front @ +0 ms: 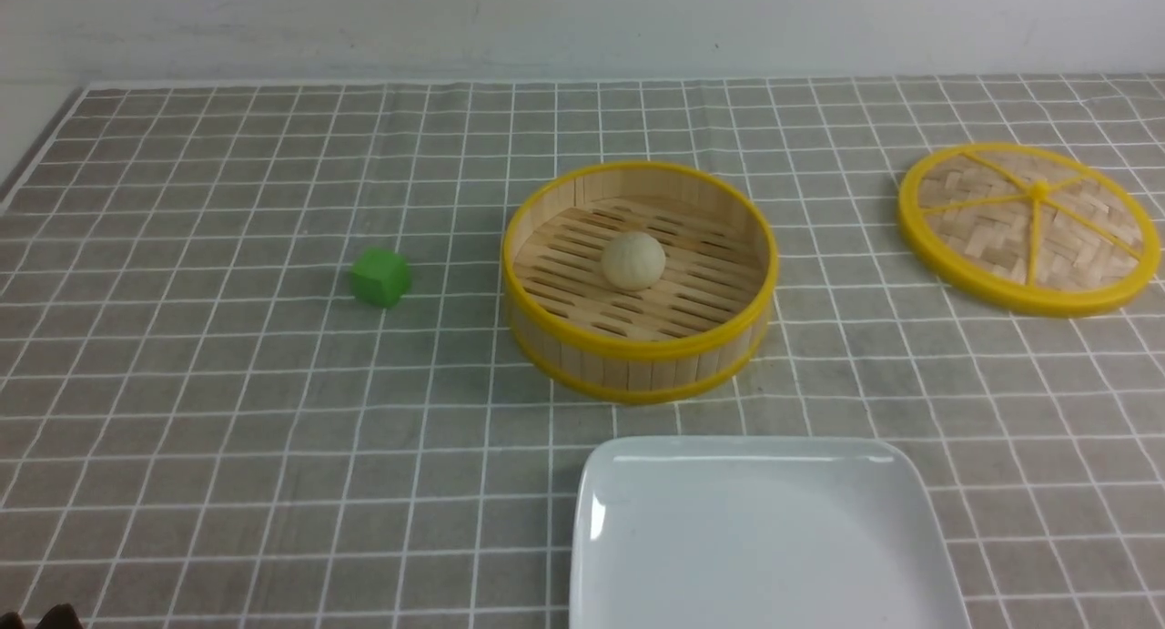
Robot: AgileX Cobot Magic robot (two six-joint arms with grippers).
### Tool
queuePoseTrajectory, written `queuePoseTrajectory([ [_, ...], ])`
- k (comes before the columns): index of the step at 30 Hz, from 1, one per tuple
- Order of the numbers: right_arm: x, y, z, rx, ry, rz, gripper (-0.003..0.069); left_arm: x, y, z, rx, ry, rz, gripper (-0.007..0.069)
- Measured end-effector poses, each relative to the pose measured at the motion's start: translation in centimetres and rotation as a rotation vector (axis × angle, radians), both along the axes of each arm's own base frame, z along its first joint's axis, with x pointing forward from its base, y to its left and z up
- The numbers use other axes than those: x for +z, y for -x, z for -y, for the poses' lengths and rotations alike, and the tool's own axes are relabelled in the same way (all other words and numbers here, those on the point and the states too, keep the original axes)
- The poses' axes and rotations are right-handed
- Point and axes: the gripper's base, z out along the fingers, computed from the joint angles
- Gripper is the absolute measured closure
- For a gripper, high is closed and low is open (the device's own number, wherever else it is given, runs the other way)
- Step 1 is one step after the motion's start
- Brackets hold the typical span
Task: Put the steamed buns into the plate on the grey tablecloth.
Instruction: 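Reach toward a bun in the bamboo steamer with the right gripper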
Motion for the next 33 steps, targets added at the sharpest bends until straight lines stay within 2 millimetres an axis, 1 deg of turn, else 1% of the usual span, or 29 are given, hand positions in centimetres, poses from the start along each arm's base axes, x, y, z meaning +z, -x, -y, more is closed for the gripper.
queuePoseTrajectory([
  [1, 1.9, -0.1, 0.0, -0.007, 0.055, 0.022, 0.0539, 0.0, 0.0, 0.0, 0.0, 0.0, 0.0, 0.0384],
  [2, 2.7, 0.0, 0.0, -0.007, 0.066, 0.033, 0.0554, 0.0, 0.0, 0.0, 0.0, 0.0, 0.0, 0.0384],
  [3, 5.1, -0.8, -0.1, 0.0, 0.151, -0.018, 0.0617, 0.0, 0.0, 0.0, 0.0, 0.0, 0.0, 0.0384],
  [4, 6.0, -1.8, -0.2, 0.016, 0.197, -0.098, 0.065, 0.0, 0.0, 0.0, 0.0, 0.0, 0.0, 0.0384],
  [5, 6.2, -3.0, -0.3, 0.04, 0.225, -0.204, 0.0664, 0.0, 0.0, 0.0, 0.0, 0.0, 0.0, 0.0384],
  [6, 6.5, -3.8, -0.4, 0.058, 0.241, -0.271, 0.067, 0.0, 0.0, 0.0, 0.0, 0.0, 0.0, 0.0384],
  [7, 6.1, -4.9, -0.6, 0.093, 0.255, -0.405, 0.0672, 0.0, 0.0, 0.0, 0.0, 0.0, 0.0, 0.0384],
  [8, 4.8, -7.1, -0.8, 0.151, 0.262, -0.636, 0.0672, 0.0, 0.0, 0.0, 0.0, 0.0, 0.0, 0.0384],
  [9, 4.8, -7.1, -0.8, 0.155, 0.262, -0.646, 0.0672, 0.0, 0.0, 0.0, 0.0, 0.0, 0.0, 0.0384],
  [10, 3.4, -9.2, -1.0, 0.208, 0.258, -0.858, 0.0671, 0.0, 0.0, 0.0, 0.0, 0.0, 0.0, 0.0384],
  [12, 1.8, -11.3, -1.4, 0.288, 0.262, -1.052, 0.0669, 0.0, 0.0, 0.0, 0.0, 0.0, 0.0, 0.0384],
  [13, 1.2, -13.1, -2.2, 0.373, 0.283, -1.133, 0.0664, 0.0, 0.0, 0.0, 0.0, 0.0, 0.0, 0.0384],
  [14, 1.2, -13.3, -2.2, 0.383, 0.285, -1.14, 0.0662, 0.0, 0.0, 0.0, 0.0, 0.0, 0.0, 0.0384],
  [15, 1.1, -14.9, -3.4, 0.473, 0.315, -1.163, 0.0655, 0.0, 0.0, 0.0, 0.0, 0.0, 0.0, 0.0384],
  [17, 1.6, -17.4, -5.7, 0.594, 0.366, -1.153, 0.0631, 0.0, 0.0, 0.0, 0.0, 0.0, 0.0, 0.0384],
  [19, 2.0, -19.9, -8.3, 0.693, 0.422, -1.145, 0.0591, 0.0, 0.0, 0.0, 0.0, -0.001, 0.0, 0.0384],
  [20, 1.9, -20.9, -9.5, 0.728, 0.448, -1.156, 0.0573, 0.0, 0.0, 0.0, 0.0, -0.001, 0.0, 0.0384],
  [21, 2.0, -21.7, -10.1, 0.739, 0.462, -1.158, 0.0559, 0.0, 0.0, 0.0, 0.0, -0.001, 0.0, 0.0384],
  [23, 2.4, -24.4, -12.7, 0.773, 0.517, -1.172, 0.0503, 0.0, 0.0, 0.0, 0.0, -0.001, 0.0, 0.0384],
  [25, 2.7, -26.5, -14.4, 0.782, 0.547, -1.175, 0.046, 0.0, 0.0, 0.0, 0.0, -0.001, 0.0, 0.0384],
  [26, 3.1, -27.5, -15.2, 0.788, 0.558, -1.166, 0.0438, 0.0, 0.0, 0.0, 0.0, -0.001, 0.0, 0.0384],
  [27, 2.9, -28.6, -16.5, 0.808, 0.572, -1.177, 0.0417, 0.0, 0.0, 0.0, 0.0, -0.001, 0.0, 0.0384],
  [28, 3.3, -29.2, -17.0, 0.818, 0.579, -1.171, 0.0407, 0.0, 0.0, 0.0, 0.0, -0.001, 0.0, 0.0384],
  [29, 3.1, -29.9, -17.8, 0.83, 0.587, -1.176, 0.0399, 0.0, 0.0, 0.0, 0.0, -0.001, 0.0, 0.0384],
  [31, 3.4, -31.3, -19.5, 0.856, 0.606, -1.153, 0.0388, 0.0, 0.0, 0.0, 0.0, -0.001, -0.001, 0.0384],
  [33, 3.7, -32.5, -20.8, 0.866, 0.615, -1.115, 0.0385, 0.0, 0.0, 0.0, 0.0, -0.001, -0.001, 0.0384],
])
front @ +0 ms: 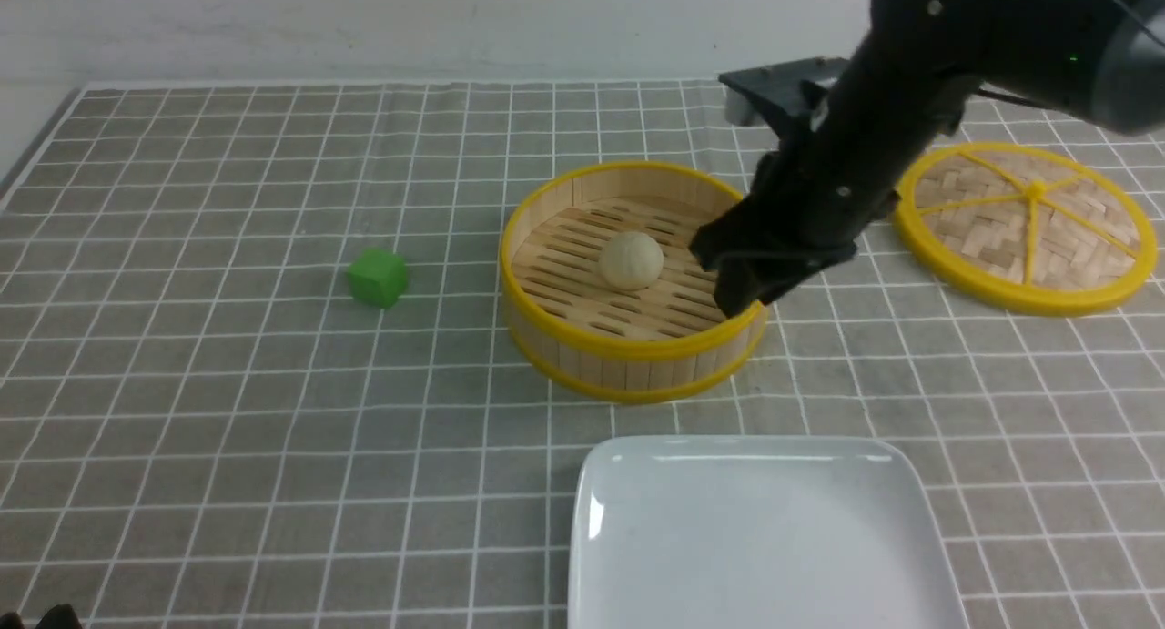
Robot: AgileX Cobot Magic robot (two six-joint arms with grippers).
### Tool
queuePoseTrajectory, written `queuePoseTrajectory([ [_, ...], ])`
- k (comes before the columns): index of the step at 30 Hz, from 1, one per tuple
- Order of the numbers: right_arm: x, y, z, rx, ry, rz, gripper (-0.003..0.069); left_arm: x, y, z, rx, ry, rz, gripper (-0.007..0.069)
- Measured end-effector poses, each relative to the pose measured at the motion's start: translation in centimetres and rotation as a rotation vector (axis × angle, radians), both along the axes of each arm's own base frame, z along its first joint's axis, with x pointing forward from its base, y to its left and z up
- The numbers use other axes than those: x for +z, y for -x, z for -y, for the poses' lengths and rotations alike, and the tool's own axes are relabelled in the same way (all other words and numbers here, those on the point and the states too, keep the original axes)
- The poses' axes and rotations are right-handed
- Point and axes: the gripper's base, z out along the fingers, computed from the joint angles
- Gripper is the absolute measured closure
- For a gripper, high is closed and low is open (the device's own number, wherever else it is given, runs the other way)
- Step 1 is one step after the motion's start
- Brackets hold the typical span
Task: Put the steamed buns into the plate on the grey tablecloth.
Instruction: 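Reach toward a bun in the bamboo steamer with the right gripper, then move the steamed bun from the bamboo steamer onto the white plate with the right gripper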
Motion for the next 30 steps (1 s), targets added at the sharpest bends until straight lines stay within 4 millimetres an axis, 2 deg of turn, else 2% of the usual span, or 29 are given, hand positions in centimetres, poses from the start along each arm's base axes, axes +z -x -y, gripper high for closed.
queuePoseTrajectory([
  [4, -0.5, -2.2, -2.4, 0.018, -0.023, 0.041, 0.037, 0.0, 0.0, 0.0, 0.0, 0.0, 0.0, 0.0384],
  [8, -2.1, -4.5, -4.5, 0.001, -0.044, 0.093, 0.0308, 0.0, 0.0, 0.0, 0.0, 0.0, 0.0, 0.0384],
  [15, -3.9, -7.0, -5.0, -0.064, -0.025, 0.197, 0.0202, 0.0, 0.0, 0.0, 0.0, 0.0, 0.0, 0.0384],
  [18, -5.3, -7.5, -5.2, -0.07, -0.014, 0.202, 0.02, 0.0, 0.0, 0.0, 0.0, 0.0, 0.0, 0.0384],
  [20, -5.9, -7.7, -5.3, -0.071, -0.012, 0.198, 0.0226, 0.0, 0.0, 0.0, 0.0, 0.0, 0.0, 0.0384],
  [22, -6.2, -7.7, -5.3, -0.071, -0.008, 0.191, 0.0343, 0.0, 0.0, 0.0, 0.0, 0.0, 0.0, 0.0384],
  [25, -5.4, -7.4, -5.1, -0.063, 0.002, 0.171, 0.0586, 0.0, 0.0, 0.0, 0.0, 0.0, 0.0, 0.0384],
  [26, -5.2, -7.3, -5.1, -0.062, 0.002, 0.17, 0.0606, 0.0, 0.0, 0.0, 0.0, 0.0, 0.0, 0.0384],
  [27, -3.9, -6.6, -4.8, -0.052, 0.017, 0.143, 0.0638, 0.0, 0.0, 0.0, 0.0, 0.0, 0.0, 0.0384],
  [28, -3.3, -6.3, -4.6, -0.047, 0.021, 0.136, 0.0638, 0.0, 0.0, 0.0, 0.0, 0.0, 0.0, 0.0384],
  [30, -0.5, -4.9, -3.9, -0.021, 0.04, 0.114, 0.0638, 0.0, 0.0, 0.0, 0.0, 0.0, 0.0, 0.0384],
])
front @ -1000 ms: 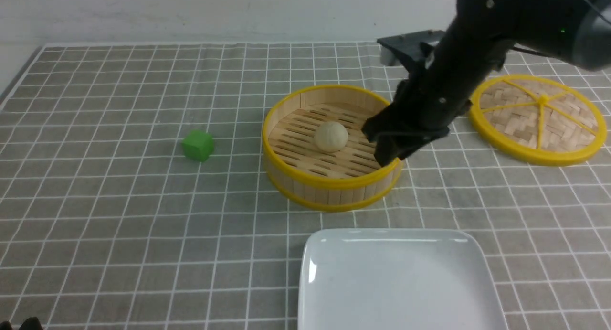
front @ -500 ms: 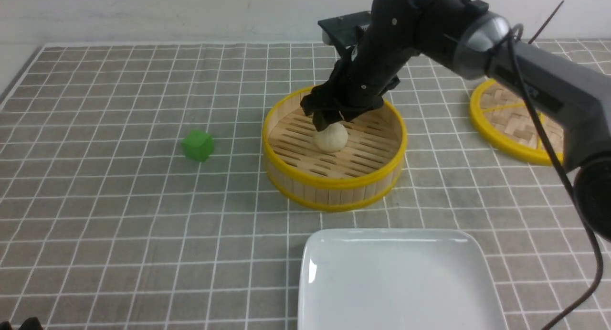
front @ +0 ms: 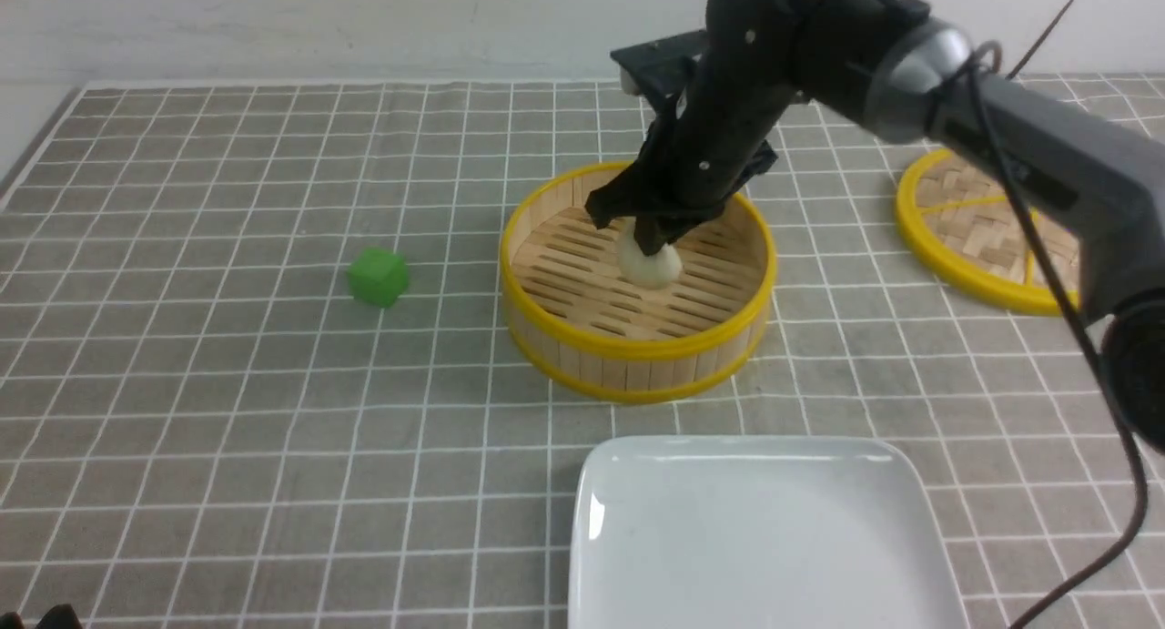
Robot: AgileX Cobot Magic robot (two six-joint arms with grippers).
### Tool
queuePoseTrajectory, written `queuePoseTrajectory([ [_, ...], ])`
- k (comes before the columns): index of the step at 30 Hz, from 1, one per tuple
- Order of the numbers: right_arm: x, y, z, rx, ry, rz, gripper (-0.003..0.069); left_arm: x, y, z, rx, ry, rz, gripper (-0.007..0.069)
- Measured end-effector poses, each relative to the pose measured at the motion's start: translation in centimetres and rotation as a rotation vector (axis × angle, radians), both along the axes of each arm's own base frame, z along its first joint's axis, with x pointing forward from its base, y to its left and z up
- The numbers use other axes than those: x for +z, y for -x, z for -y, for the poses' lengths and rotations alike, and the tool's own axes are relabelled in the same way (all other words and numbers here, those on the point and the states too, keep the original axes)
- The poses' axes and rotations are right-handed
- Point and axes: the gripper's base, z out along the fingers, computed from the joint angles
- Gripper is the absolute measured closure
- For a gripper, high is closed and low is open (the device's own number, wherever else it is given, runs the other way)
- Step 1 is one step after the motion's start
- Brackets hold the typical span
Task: Put the steamed buns into the plate on the grey tablecloth.
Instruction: 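Move the steamed bun from the bamboo steamer onto the white plate with the right gripper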
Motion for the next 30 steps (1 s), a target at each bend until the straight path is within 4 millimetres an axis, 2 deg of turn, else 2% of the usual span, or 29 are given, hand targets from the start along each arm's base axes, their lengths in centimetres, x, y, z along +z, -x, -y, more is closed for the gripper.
queuePoseTrajectory([
  [2, 2.8, 1.2, 0.7, 0.011, -0.005, 0.017, 0.0638, 0.0, 0.0, 0.0, 0.0, 0.0, 0.0, 0.0384],
  [3, 5.4, 2.6, 1.4, 0.017, -0.02, 0.049, 0.0638, 0.0, 0.0, 0.0, 0.0, 0.0, 0.0, 0.0384],
  [4, 7.1, 3.6, 1.9, 0.018, -0.033, 0.074, 0.0638, 0.0, 0.0, 0.0, 0.0, 0.0, 0.0, 0.0384],
  [5, 7.9, 4.2, 2.3, 0.019, -0.04, 0.081, 0.0638, 0.0, 0.0, 0.0, 0.0, 0.0, 0.0, 0.0384],
  [7, 9.3, 7.1, 3.2, 0.021, -0.045, 0.066, 0.0638, 0.0, 0.0, 0.0, 0.0, 0.0, 0.0, 0.0384],
  [11, 7.1, 11.9, 4.0, 0.054, 0.006, -0.066, 0.0638, 0.0, 0.0, 0.0, 0.0, 0.0, 0.0, 0.0384],
  [15, 0.5, 17.1, 3.9, 0.102, 0.063, -0.22, 0.0635, 0.0, 0.0, 0.0, 0.0, 0.0, 0.0, 0.0384],
  [17, -2.0, 18.3, 3.7, 0.088, 0.052, -0.241, 0.0627, 0.0, 0.0, 0.0, 0.0, 0.0, 0.0, 0.0384],
  [18, -2.3, 18.3, 3.7, 0.085, 0.052, -0.242, 0.0625, 0.0, 0.0, 0.0, 0.0, 0.0, 0.0, 0.0384],
  [19, -4.1, 18.9, 3.8, 0.065, 0.046, -0.243, 0.0608, 0.0, 0.0, 0.0, 0.0, 0.0, 0.0, 0.0384],
  [22, -5.7, 19.3, 4.0, 0.036, 0.042, -0.242, 0.0564, 0.0, 0.0, 0.0, 0.0, -0.001, 0.0, 0.0384],
  [23, -6.4, 19.3, 4.1, 0.023, 0.042, -0.241, 0.0498, 0.0, 0.0, 0.0, 0.0, -0.001, 0.0, 0.0384],
  [28, -6.5, 19.2, 3.9, 0.024, 0.033, -0.225, 0.0302, 0.0, 0.0, 0.0, 0.0, -0.001, 0.0, 0.0384],
  [30, -5.3, 19.4, 4.1, 0.054, 0.035, -0.211, 0.0267, 0.0, 0.0, 0.0, 0.0, -0.001, 0.0, 0.0384],
])
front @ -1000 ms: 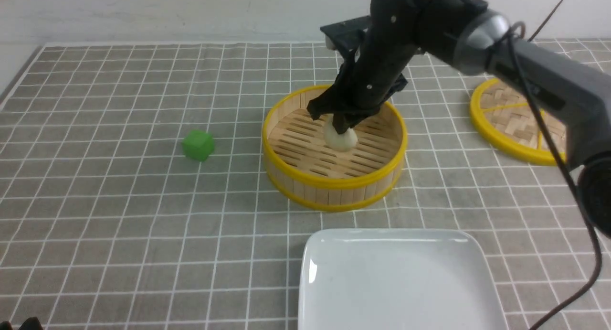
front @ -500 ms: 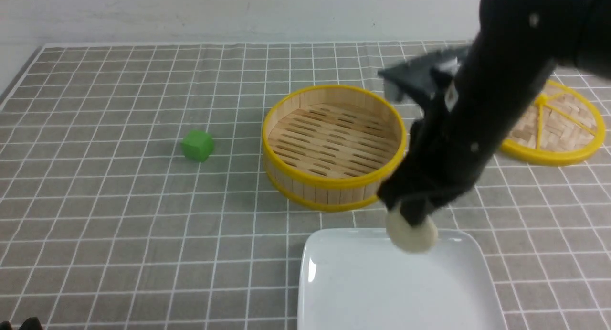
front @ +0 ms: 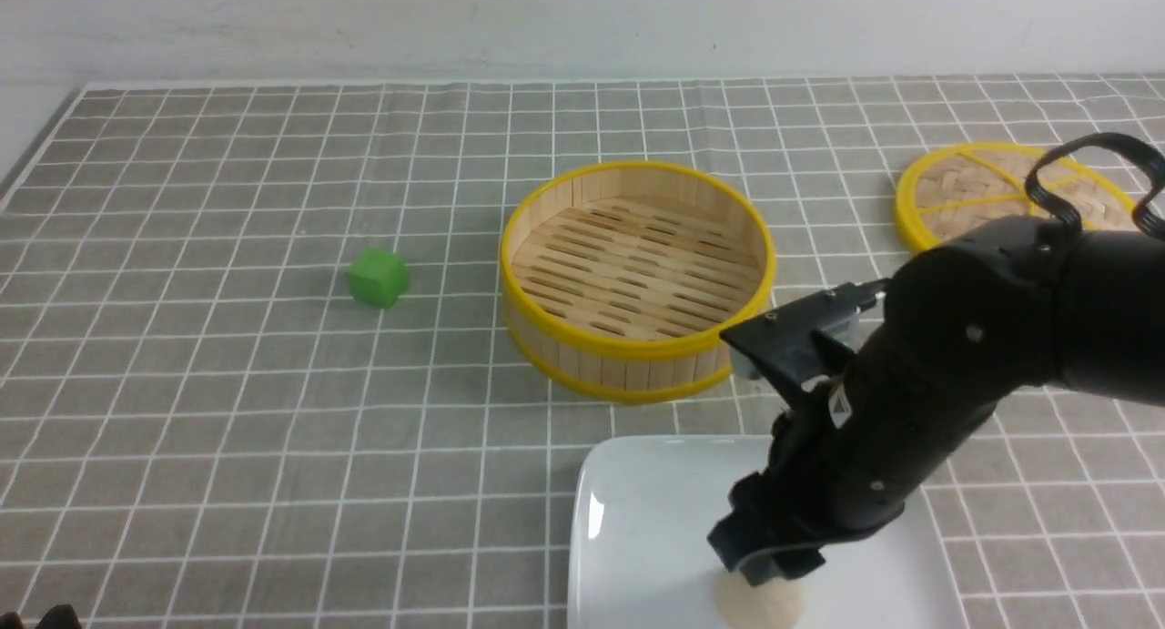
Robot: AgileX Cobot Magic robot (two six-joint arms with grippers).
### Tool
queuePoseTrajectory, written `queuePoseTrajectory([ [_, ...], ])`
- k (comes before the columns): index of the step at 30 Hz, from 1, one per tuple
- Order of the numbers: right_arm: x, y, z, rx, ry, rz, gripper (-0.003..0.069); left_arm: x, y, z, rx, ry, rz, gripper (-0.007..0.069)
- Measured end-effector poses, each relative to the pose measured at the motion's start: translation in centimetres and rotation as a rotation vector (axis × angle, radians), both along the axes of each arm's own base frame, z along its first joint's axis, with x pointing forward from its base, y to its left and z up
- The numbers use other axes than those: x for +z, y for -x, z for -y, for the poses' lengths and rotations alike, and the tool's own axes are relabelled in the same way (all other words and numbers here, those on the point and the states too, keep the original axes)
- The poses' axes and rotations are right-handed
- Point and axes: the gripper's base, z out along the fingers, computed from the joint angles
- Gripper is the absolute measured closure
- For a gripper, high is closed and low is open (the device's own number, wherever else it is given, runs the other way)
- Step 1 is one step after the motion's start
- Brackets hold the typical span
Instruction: Put the steamed buns into the plate on the grey tablecloth.
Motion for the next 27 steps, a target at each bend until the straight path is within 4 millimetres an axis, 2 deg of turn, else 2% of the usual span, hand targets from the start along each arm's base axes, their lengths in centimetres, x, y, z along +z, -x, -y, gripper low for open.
queuePoseTrajectory([
  [1, 0.2, 0.0, 0.0, 0.001, -0.001, 0.003, 0.0268, 0.0, 0.0, 0.0, 0.0, 0.0, 0.0, 0.0384],
  [3, 3.1, 0.7, 0.9, 0.027, -0.013, 0.045, 0.0342, 0.0, 0.0, 0.0, 0.0, 0.0, 0.0, 0.0384],
  [4, 3.1, 0.7, 0.9, 0.027, -0.013, 0.045, 0.0342, 0.0, 0.0, 0.0, 0.0, 0.0, 0.0, 0.0384],
  [5, 5.1, 1.5, 1.8, 0.04, -0.019, 0.088, 0.0431, 0.0, 0.0, 0.0, 0.0, 0.0, 0.0, 0.0384],
  [6, 6.6, 2.2, 2.6, 0.048, -0.021, 0.122, 0.0482, 0.0, 0.0, 0.0, 0.0, 0.0, 0.0, 0.0384],
  [7, 7.1, 2.5, 3.0, 0.047, -0.02, 0.132, 0.0522, 0.0, 0.0, 0.0, 0.0, 0.0, 0.0, 0.0384],
  [8, 9.1, 4.1, 4.5, 0.036, -0.032, 0.184, 0.0618, 0.0, 0.0, 0.0, 0.0, 0.0, 0.0, 0.0384],
  [11, 11.0, 7.5, 7.3, -0.023, -0.109, 0.281, 0.0671, 0.0, 0.0, 0.0, 0.0, 0.0, 0.0, 0.0384],
  [13, 10.5, 10.0, 9.0, -0.045, -0.219, 0.402, 0.0673, 0.0, 0.0, 0.0, 0.0, 0.0, -0.001, 0.0384],
  [17, 7.5, 12.5, 11.0, -0.069, -0.375, 0.581, 0.0673, 0.0, 0.0, 0.0, 0.0, 0.0, -0.001, 0.0384],
  [18, 6.2, 13.2, 11.6, -0.079, -0.403, 0.611, 0.0673, 0.0, 0.0, 0.0, 0.0, 0.0, -0.001, 0.0384],
  [21, 4.7, 13.8, 12.2, -0.082, -0.411, 0.625, 0.0671, 0.0, 0.0, 0.0, 0.0, 0.0, -0.001, 0.0384],
  [27, 4.4, 13.9, 12.3, -0.07, -0.393, 0.63, 0.0669, 0.0, 0.0, 0.0, 0.0, 0.0, -0.001, 0.0384],
])
